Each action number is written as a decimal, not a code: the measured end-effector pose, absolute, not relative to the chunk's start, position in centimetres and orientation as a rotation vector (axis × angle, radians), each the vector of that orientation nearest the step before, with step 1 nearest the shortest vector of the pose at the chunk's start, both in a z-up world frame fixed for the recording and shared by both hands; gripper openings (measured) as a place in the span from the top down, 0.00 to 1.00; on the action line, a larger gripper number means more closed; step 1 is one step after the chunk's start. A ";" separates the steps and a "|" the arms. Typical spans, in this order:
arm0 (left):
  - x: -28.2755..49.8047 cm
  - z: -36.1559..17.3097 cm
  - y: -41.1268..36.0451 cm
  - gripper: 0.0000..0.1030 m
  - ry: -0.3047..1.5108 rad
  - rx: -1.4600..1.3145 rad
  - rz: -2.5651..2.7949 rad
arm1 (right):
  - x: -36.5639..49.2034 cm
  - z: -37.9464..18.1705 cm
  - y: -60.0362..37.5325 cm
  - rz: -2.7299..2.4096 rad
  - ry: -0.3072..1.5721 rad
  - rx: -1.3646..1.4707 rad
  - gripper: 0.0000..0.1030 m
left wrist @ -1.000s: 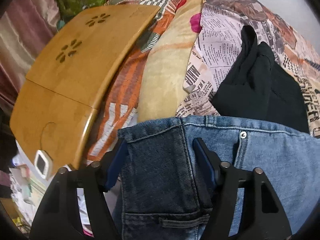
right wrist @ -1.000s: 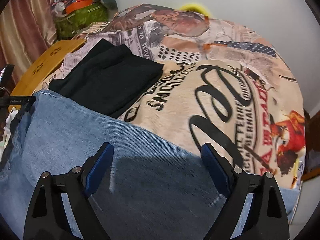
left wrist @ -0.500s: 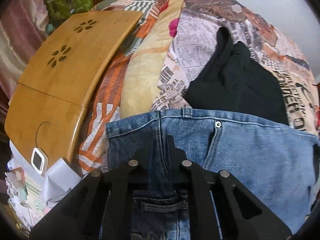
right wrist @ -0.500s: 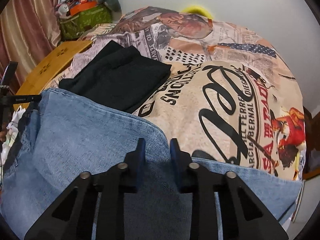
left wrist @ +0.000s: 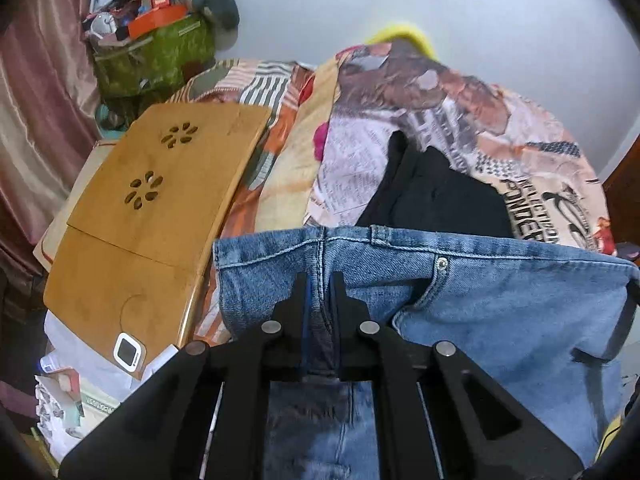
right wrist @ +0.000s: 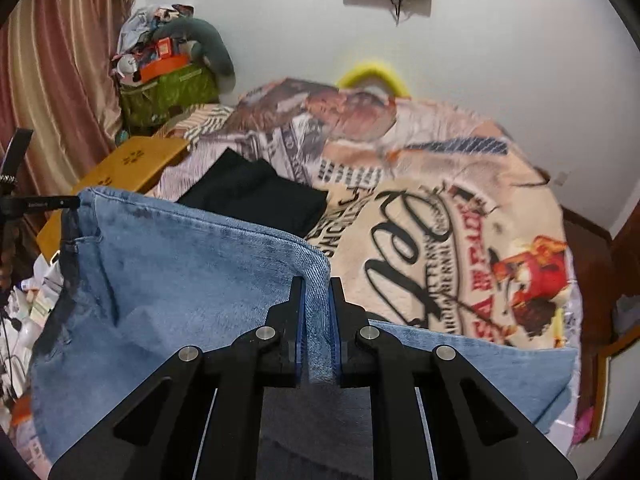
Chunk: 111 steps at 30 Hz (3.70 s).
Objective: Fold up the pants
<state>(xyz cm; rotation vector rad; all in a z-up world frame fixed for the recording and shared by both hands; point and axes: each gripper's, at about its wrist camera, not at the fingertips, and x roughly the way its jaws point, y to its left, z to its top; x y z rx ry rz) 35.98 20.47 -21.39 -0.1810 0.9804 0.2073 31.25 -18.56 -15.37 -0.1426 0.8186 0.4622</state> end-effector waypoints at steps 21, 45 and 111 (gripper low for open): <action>20.9 -21.1 17.8 0.93 0.898 -0.079 0.227 | 17.6 -15.7 -20.5 0.555 0.849 -0.066 0.93; 15.1 -24.1 17.7 0.83 0.983 -0.183 0.204 | 12.6 -17.9 -21.1 0.569 1.000 -0.037 0.73; 35.1 -24.7 1.6 0.02 1.098 0.007 -0.029 | 34.0 -18.5 -36.2 0.174 0.911 0.277 0.93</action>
